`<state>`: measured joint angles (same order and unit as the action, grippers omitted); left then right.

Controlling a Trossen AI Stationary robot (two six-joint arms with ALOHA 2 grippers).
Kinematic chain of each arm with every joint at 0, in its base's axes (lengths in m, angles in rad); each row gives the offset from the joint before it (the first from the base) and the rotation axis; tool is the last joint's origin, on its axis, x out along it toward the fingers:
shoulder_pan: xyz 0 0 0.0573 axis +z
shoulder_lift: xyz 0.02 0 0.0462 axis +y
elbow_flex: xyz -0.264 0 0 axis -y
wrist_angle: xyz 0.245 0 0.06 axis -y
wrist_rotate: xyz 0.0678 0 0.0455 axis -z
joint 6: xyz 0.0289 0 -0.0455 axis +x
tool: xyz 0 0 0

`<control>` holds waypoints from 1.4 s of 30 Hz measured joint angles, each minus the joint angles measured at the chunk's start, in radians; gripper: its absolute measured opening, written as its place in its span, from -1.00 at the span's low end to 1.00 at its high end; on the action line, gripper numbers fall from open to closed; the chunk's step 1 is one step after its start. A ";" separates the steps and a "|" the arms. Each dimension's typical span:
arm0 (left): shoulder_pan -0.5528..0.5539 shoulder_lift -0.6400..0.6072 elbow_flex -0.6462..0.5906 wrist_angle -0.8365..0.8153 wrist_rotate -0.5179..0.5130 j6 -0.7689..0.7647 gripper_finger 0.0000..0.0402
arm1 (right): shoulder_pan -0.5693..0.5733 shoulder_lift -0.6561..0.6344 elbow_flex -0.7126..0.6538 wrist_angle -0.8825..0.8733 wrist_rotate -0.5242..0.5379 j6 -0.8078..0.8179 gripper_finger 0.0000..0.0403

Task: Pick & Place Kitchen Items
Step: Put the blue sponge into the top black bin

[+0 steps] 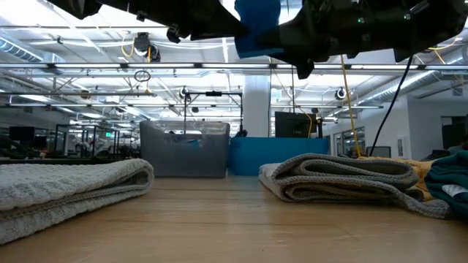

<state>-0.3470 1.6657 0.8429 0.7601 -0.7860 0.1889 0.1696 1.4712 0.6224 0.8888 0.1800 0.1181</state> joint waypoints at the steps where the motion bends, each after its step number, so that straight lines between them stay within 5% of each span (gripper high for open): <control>1: 0.000 0.000 0.000 0.000 0.000 -0.007 -0.90 | 0.000 -0.002 0.000 -0.001 0.000 -0.009 -0.78; 4: 0.000 0.000 0.000 0.002 0.001 -0.019 -0.88 | 0.003 -0.006 0.000 -0.003 -0.001 -0.049 -0.96; 11: -0.030 -0.058 0.004 -0.042 0.000 -0.059 -0.70 | 0.002 -0.008 0.000 -0.028 -0.023 -0.096 -0.98; 17: -0.026 -0.242 0.100 -0.391 0.036 -0.157 -0.22 | 0.000 -0.007 0.000 -0.054 -0.107 -0.131 -0.99; 22: 0.072 -0.304 0.328 -0.874 0.329 -0.380 0.13 | -0.013 -0.007 0.000 -0.074 -0.105 -0.131 -0.99; 26: 0.160 -0.252 0.455 -1.027 0.580 -0.441 0.29 | -0.019 -0.006 0.000 -0.080 -0.105 -0.131 -1.00; 30: 0.218 -0.186 0.489 -1.032 0.709 -0.414 0.32 | -0.019 -0.006 0.000 -0.080 -0.104 -0.130 -1.00; 42: 0.275 -0.111 0.491 -1.060 0.759 -0.394 0.18 | -0.019 -0.006 0.000 -0.106 -0.104 -0.130 -1.00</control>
<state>-0.0720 1.5548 1.3334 -0.2995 -0.0265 -0.2056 0.1505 1.4647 0.6228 0.7831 0.0761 -0.0122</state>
